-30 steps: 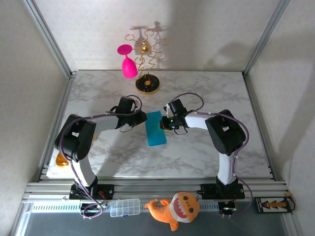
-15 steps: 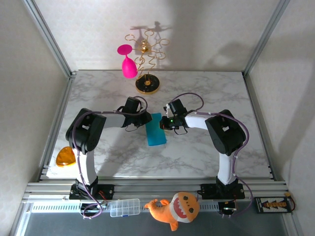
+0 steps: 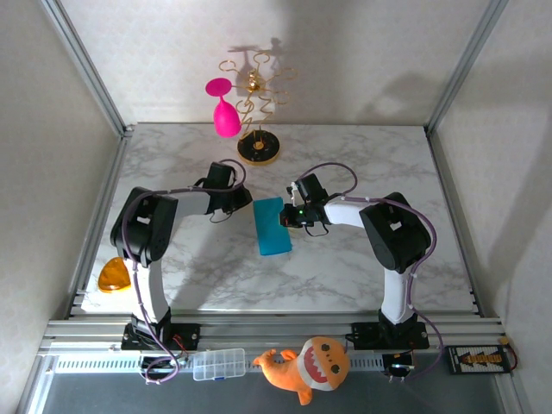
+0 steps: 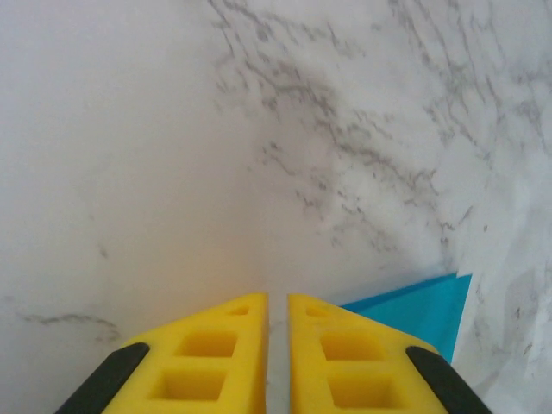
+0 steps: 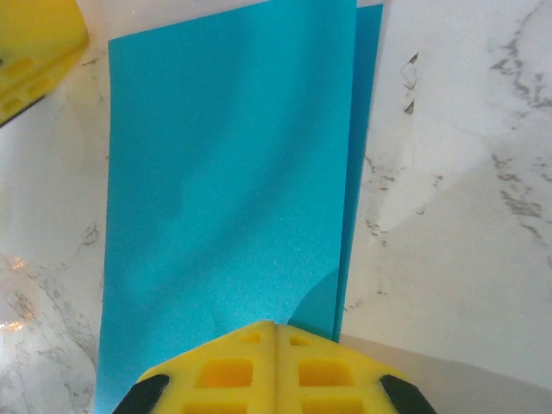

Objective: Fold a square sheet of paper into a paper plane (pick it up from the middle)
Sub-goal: First fold in half a square sheet of paper at the center of the table.

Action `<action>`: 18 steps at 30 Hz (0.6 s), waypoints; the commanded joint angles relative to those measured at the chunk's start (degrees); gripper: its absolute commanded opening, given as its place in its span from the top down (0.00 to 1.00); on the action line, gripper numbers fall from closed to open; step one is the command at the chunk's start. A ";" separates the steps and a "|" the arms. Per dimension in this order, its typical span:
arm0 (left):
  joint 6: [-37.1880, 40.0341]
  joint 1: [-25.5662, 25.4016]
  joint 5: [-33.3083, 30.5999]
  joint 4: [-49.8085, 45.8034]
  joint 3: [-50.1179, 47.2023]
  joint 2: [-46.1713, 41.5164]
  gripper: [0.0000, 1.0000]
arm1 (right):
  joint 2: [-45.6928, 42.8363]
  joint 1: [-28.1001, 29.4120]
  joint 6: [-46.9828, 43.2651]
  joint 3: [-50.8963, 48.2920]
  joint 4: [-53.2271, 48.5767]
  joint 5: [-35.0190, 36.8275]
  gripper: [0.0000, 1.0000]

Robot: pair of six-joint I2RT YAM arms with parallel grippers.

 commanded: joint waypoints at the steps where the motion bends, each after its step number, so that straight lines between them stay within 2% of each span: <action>1: -2.44 -1.26 2.85 2.75 0.25 -2.19 0.86 | 8.00 -2.09 -1.46 -6.04 -16.43 17.33 1.00; 3: -5.22 -3.20 4.51 6.22 -1.12 -3.63 0.86 | 8.10 -2.04 -1.51 -5.95 -16.46 17.23 1.00; 7: -6.91 -6.15 3.70 7.90 -1.48 -3.21 0.86 | 8.45 -2.09 -1.46 -5.86 -16.42 17.00 1.00; 13: -4.95 -6.70 -0.78 1.79 1.93 1.35 0.86 | 8.28 -2.11 -1.60 -6.20 -16.24 16.97 1.00; 18: -2.92 -5.24 -5.03 -2.47 2.98 3.18 0.87 | 8.28 -2.04 -1.65 -6.48 -16.11 17.09 1.00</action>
